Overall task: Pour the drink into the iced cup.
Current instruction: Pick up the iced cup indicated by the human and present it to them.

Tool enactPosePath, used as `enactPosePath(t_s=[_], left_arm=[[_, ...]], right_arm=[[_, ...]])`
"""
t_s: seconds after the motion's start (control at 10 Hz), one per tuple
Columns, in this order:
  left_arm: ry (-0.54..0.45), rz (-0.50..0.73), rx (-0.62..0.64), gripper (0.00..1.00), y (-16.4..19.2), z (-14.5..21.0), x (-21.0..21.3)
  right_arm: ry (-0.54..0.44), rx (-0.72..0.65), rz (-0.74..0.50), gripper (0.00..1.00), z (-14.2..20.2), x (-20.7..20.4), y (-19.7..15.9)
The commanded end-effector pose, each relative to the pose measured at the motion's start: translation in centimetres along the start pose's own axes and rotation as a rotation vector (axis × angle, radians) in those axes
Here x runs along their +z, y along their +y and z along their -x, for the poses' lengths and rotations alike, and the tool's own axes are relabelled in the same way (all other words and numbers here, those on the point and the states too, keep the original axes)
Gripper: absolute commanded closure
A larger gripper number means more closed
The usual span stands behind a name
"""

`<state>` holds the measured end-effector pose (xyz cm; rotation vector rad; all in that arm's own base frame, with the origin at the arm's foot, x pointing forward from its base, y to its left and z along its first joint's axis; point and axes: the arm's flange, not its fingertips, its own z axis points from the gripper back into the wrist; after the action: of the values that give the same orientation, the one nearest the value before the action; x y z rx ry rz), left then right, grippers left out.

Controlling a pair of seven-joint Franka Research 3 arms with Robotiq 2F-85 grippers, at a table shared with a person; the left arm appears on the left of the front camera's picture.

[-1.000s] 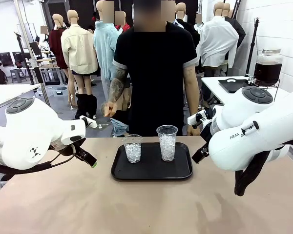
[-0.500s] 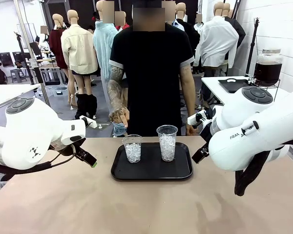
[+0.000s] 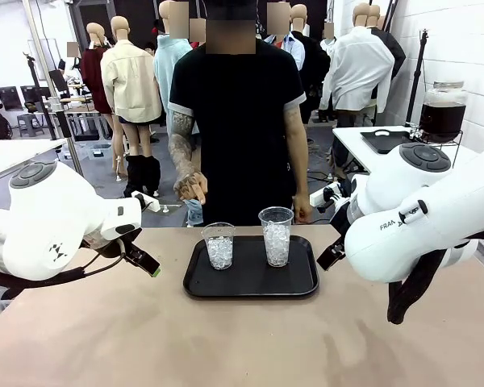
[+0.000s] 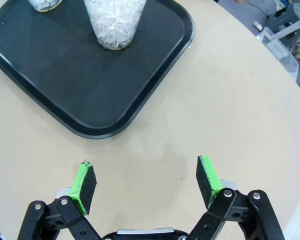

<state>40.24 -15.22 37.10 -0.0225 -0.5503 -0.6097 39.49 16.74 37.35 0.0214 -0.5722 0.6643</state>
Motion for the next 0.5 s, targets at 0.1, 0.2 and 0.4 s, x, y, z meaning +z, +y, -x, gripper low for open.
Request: enactPosePath(t_s=[0.1, 0.2, 0.4], left_arm=[[0.000, -0.001, 0.002, 0.00, 0.13, 0.03, 0.01], [0.000, -0.001, 0.002, 0.00, 0.13, 0.03, 0.01], [0.000, -0.001, 0.002, 0.00, 0.13, 0.03, 0.01]], right_arm=[[0.000, -0.001, 0.000, 0.00, 0.00, 0.00, 0.00], [0.000, -0.001, 0.000, 0.00, 0.00, 0.00, 0.00], [0.000, -0.001, 0.000, 0.00, 0.00, 0.00, 0.00]])
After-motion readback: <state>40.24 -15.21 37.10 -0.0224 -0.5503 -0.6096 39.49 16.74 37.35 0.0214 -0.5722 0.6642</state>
